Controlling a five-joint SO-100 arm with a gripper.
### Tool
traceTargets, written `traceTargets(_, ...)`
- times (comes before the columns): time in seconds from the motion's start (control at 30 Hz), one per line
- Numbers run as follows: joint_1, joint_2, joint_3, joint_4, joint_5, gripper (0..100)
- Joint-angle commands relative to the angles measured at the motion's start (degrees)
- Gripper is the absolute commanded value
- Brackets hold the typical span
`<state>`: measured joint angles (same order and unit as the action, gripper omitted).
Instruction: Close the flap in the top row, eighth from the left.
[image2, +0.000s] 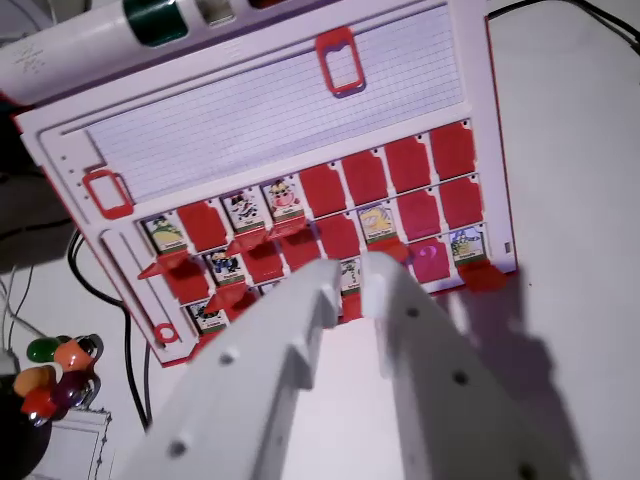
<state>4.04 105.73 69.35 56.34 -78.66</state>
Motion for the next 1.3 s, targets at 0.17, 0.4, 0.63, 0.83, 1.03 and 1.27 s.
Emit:
traceTargets(0.17,-4.2,14.7,6.4,-0.2,-1.9,2)
traceTargets(0.4,-6.2,24.3,15.6,-0.7,-4.0,2)
traceTargets(0.63,-6.3,32.9,23.9,-1.3,-5.6,2)
traceTargets(0.83,-6.9,37.1,27.3,-0.6,-6.1,2)
traceTargets(1.03,-7.5,38.8,28.2,0.0,-6.1,2)
traceTargets(1.27,-7.4,39.6,28.2,0.2,-6.4,2)
